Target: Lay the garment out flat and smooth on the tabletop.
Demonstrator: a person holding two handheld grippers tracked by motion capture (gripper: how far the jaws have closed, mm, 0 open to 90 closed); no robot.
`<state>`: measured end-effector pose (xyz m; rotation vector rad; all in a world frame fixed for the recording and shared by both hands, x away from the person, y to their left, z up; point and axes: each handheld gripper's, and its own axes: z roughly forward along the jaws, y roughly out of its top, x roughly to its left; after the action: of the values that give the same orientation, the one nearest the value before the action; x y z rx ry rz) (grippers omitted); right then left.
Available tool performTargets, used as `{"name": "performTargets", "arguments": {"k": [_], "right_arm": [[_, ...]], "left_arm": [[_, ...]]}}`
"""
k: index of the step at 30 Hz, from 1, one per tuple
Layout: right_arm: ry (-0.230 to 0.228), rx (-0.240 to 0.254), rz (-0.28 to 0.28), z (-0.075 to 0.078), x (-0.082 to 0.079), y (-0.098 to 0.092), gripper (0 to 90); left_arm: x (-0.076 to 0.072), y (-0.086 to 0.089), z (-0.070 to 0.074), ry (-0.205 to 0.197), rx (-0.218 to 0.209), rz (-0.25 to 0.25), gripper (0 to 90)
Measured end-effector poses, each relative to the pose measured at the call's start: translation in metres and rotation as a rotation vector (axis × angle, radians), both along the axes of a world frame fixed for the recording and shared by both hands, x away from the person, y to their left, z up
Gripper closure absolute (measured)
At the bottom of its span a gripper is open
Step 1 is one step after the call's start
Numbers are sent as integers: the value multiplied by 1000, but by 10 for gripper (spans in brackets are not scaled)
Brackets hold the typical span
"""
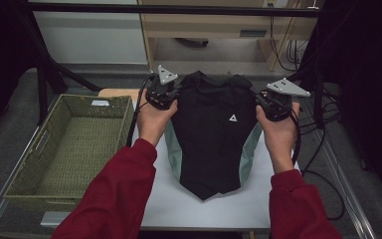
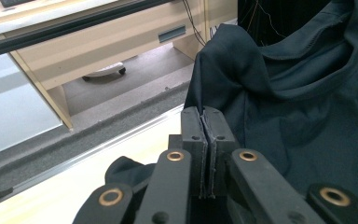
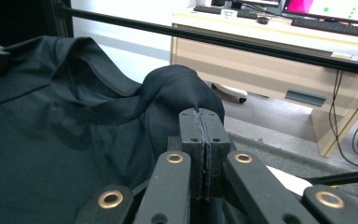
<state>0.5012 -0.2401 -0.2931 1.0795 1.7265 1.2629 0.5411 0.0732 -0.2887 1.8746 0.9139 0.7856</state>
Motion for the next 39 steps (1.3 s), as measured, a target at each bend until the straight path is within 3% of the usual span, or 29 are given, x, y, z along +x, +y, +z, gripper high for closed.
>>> {"name": "performTargets", "arguments": {"k": [11, 17, 23, 29, 31, 32, 34, 39], "right_arm": [[-12, 16, -17, 10, 12, -5, 899], [30, 18, -35, -7, 23, -9, 899], [57, 14, -42, -15, 33, -13, 899], [74, 0, -55, -18, 53, -15, 898], [89, -8, -71, -22, 64, -14, 891], [99, -14, -76, -26, 70, -13, 847], [123, -12, -95, -35, 74, -11, 720], [105, -14, -101, -47, 49, -9, 613]], "left_arm": [[5, -4, 15, -33, -1, 1, 885], [12, -13, 1, -29, 55, 3, 885], [23, -16, -11, -26, 65, 9, 884], [43, -19, -13, -59, 125, 13, 884], [52, -20, -19, -32, 115, 0, 876], [54, -21, -24, -17, 106, 5, 855], [50, -19, -33, -28, 71, 16, 769], [22, -16, -45, -13, -7, 21, 565]]}}
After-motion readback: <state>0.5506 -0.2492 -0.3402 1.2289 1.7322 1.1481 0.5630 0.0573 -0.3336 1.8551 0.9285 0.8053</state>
